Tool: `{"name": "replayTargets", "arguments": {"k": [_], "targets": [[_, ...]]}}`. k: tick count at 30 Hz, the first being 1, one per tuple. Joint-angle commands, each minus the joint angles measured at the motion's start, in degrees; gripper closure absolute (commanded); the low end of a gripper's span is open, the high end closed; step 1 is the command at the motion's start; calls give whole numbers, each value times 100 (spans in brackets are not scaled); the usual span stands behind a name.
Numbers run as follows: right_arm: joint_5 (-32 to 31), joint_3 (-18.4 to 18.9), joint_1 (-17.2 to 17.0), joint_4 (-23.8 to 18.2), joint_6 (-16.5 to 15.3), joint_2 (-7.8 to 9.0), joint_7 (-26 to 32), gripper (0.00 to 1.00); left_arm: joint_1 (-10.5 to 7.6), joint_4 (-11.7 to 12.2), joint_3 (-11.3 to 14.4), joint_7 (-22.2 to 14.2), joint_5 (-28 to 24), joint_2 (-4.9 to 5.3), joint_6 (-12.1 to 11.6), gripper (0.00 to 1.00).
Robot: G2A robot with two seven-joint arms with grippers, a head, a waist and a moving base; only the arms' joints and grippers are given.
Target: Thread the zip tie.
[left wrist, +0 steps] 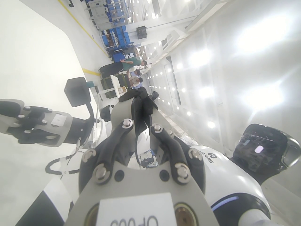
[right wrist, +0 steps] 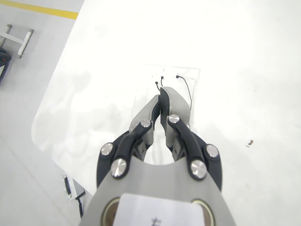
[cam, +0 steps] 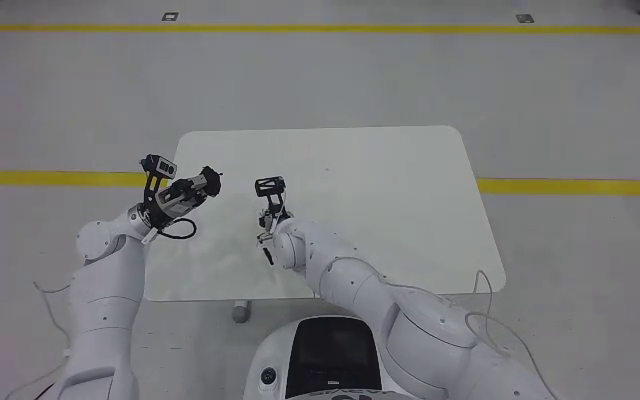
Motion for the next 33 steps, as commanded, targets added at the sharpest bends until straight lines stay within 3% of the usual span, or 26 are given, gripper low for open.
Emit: {"name": "replayTargets", "arguments": {"k": [1,21,33], "targets": [[-49,-17,25,8,25,-4,107,100,0,0,0,0,0,0,0,100],[-232,4,100,119,45,-6,563,100,0,0,0,0,0,0,0,100],[-397,21,143,178,-175,1,950,100,0,0,0,0,0,0,0,100]]}}
